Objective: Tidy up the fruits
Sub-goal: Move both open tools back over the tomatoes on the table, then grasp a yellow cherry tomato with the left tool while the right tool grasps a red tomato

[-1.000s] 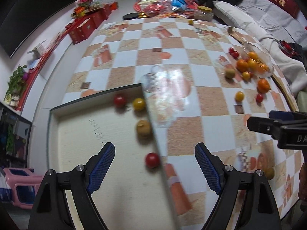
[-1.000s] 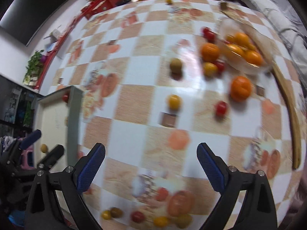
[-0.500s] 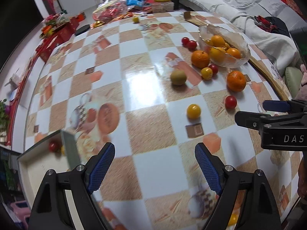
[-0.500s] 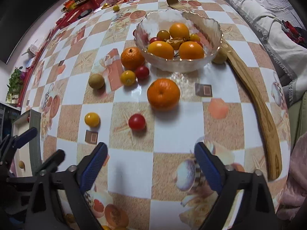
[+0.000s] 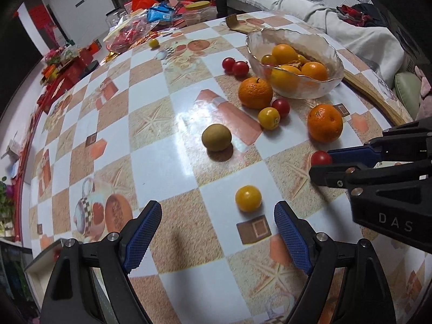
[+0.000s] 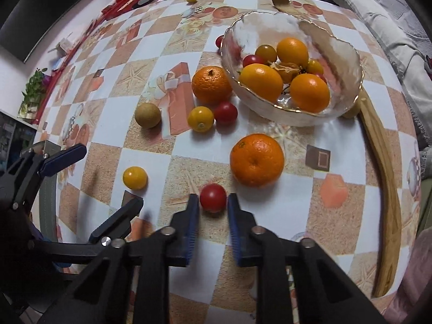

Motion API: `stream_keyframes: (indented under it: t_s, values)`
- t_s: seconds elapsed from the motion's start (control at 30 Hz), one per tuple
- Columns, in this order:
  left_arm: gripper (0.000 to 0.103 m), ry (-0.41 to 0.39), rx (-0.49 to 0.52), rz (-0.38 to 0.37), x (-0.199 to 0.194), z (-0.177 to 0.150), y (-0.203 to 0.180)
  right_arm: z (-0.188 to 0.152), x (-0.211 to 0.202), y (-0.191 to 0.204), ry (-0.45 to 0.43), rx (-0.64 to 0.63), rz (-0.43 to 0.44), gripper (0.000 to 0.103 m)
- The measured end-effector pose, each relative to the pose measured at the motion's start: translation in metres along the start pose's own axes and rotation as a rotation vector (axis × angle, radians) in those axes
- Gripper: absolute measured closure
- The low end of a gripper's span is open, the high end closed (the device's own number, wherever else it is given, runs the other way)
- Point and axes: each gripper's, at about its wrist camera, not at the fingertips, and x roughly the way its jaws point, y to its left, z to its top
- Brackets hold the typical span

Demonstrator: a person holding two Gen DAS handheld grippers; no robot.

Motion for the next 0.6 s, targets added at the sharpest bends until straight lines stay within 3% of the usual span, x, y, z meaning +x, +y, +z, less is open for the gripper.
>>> stream_keyframes:
  t_s: [0.13, 0.17, 0.23, 0.3, 0.37, 0.4, 0.6]
  values:
    - [0.019, -0.003, -0.007, -0.011, 0.004, 0.006, -0.002, 0.001, -0.003, -0.013, 0.002, 0.056, 0.052, 0.082]
    - [0.030, -0.003, -0.008, -0.016, 0.005, 0.007, -0.003, 0.001, -0.003, -0.016, 0.002, 0.067, 0.062, 0.082]
    - [0.041, 0.022, -0.009, -0.019, 0.012, 0.009, -0.005, -0.001, -0.003, -0.018, -0.001, 0.072, 0.066, 0.082]
    - [0.045, 0.018, -0.034, -0.036, 0.014, 0.009, -0.003, -0.002, -0.004, -0.020, -0.003, 0.080, 0.068, 0.082]
    - [0.073, 0.021, -0.065, -0.097, 0.013, 0.009, -0.002, -0.005, -0.005, -0.023, -0.007, 0.091, 0.071, 0.082]
    - [0.079, 0.020, -0.067, -0.105, 0.013, 0.010, -0.002, -0.006, -0.006, -0.025, -0.008, 0.095, 0.071, 0.082]
    - [0.081, 0.018, -0.118, -0.143, 0.001, 0.002, 0.004, -0.017, -0.014, -0.028, -0.019, 0.118, 0.082, 0.082]
